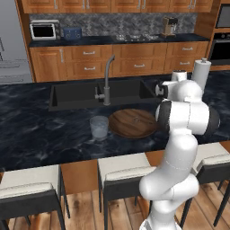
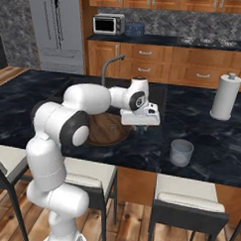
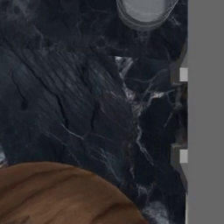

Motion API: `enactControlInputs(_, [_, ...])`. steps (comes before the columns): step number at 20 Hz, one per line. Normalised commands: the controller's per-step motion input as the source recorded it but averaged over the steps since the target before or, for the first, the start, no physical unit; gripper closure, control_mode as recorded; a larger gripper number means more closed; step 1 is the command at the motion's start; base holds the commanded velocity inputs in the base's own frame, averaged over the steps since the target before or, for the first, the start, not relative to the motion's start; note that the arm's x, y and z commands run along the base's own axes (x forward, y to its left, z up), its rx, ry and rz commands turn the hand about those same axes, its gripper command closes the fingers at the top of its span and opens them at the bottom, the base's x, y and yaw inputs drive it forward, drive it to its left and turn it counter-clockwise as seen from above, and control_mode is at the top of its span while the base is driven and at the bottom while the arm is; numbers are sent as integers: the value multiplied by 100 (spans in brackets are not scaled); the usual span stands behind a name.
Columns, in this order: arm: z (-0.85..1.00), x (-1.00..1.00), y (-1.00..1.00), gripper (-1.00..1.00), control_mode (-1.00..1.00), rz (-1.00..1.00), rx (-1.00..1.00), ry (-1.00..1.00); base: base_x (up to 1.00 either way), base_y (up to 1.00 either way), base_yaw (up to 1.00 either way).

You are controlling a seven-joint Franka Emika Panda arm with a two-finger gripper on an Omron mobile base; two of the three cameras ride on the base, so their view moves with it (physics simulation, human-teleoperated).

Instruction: There are four ice cubes in the ice bowl. Place two ice cubes in each glass of water.

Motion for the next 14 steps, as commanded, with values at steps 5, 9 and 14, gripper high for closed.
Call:
enactControlInputs(5, [37,-14,-88,100,-100,-10,0,0,0,0,0])
enactControlInputs(9, [38,0,-93,100,-100,-12,0,1,0,0,0])
enactControlInputs(14, [8,0,-74,100,-100,-10,0,1,0,0,0])
